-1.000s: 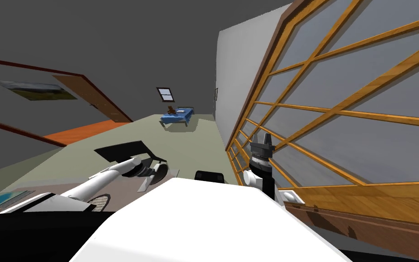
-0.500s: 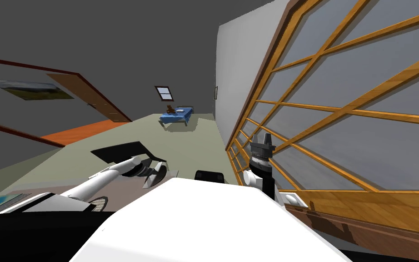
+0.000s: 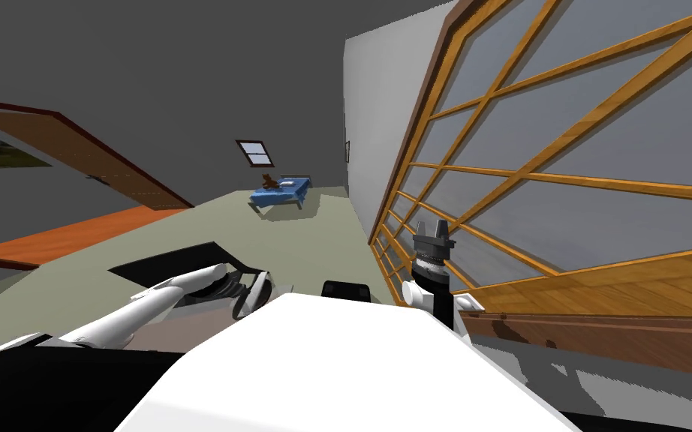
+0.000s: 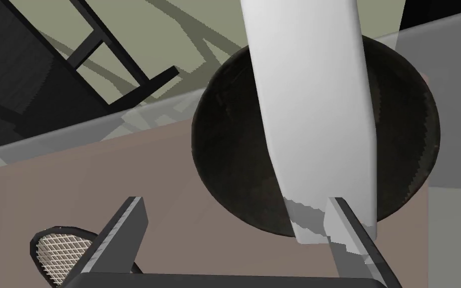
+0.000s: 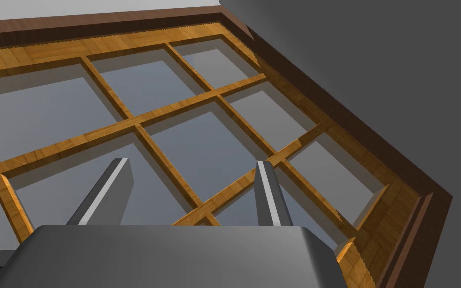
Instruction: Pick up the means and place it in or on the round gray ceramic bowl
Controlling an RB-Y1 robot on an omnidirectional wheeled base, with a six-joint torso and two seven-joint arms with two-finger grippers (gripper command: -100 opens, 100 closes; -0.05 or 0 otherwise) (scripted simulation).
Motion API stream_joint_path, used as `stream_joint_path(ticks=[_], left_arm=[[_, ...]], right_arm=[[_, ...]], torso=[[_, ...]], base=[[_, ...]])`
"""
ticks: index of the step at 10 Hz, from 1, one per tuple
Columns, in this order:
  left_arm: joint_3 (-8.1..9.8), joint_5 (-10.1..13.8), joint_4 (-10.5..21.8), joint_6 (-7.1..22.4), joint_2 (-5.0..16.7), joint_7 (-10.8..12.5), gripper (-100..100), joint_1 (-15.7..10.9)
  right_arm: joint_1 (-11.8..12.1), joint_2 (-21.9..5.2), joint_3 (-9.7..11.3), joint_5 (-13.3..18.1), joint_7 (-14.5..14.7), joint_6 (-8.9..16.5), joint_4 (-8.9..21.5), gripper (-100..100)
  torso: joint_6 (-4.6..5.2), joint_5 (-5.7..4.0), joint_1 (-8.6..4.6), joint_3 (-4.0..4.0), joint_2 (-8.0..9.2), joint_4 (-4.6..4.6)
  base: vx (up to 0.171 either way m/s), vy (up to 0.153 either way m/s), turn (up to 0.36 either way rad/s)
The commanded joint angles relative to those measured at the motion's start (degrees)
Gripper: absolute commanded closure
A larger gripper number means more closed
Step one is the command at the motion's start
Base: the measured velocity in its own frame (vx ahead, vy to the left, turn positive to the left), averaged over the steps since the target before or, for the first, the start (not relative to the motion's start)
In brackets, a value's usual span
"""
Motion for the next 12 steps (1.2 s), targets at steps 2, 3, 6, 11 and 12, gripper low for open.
stream_joint_path(ticks=[2,3,6,11,12], left_arm=[[-0.14,-4.8,0.2,-2.1,0.0,-3.8,-100,1.0],[-0.14,-6.7,0.2,-2.1,0.0,-4.8,-100,1.0],[-0.14,-7.7,0.2,-2.1,0.0,-9.2,-100,1.0],[-0.44,-4.1,-3.5,0.9,5.1,-7.5,-100,1.6],[-0.48,-3.6,-4.1,1.4,5.9,-7.1,-100,1.7]], right_arm=[[0.0,0.0,0.0,0.0,0.0,0.0,0.0,0],[0.0,0.0,0.0,0.0,0.0,0.0,0.0,0],[0.0,0.0,0.0,0.0,0.0,0.0,0.0,0],[0.0,0.0,0.0,0.0,0.0,0.0,0.0,0],[0.0,0.0,0.0,0.0,0.0,0.0,0.0,0]], torso=[[-0.01,-0.03,-0.14,-0.06,-0.11,-0.02],[0.02,-0.06,-0.27,-0.11,-0.19,-0.04],[0.03,-0.07,-0.29,-0.16,-0.27,-0.06],[0.03,-0.08,-0.31,-0.07,-0.11,-0.02],[0.03,-0.09,-0.34,-0.06,-0.09,-0.02]], base=[[-0.01,0.005,0.037],[0.004,-0.015,-0.004],[0.002,-0.003,-0.002],[-0.031,-0.008,-0.011],[-0.038,-0.015,-0.007]])
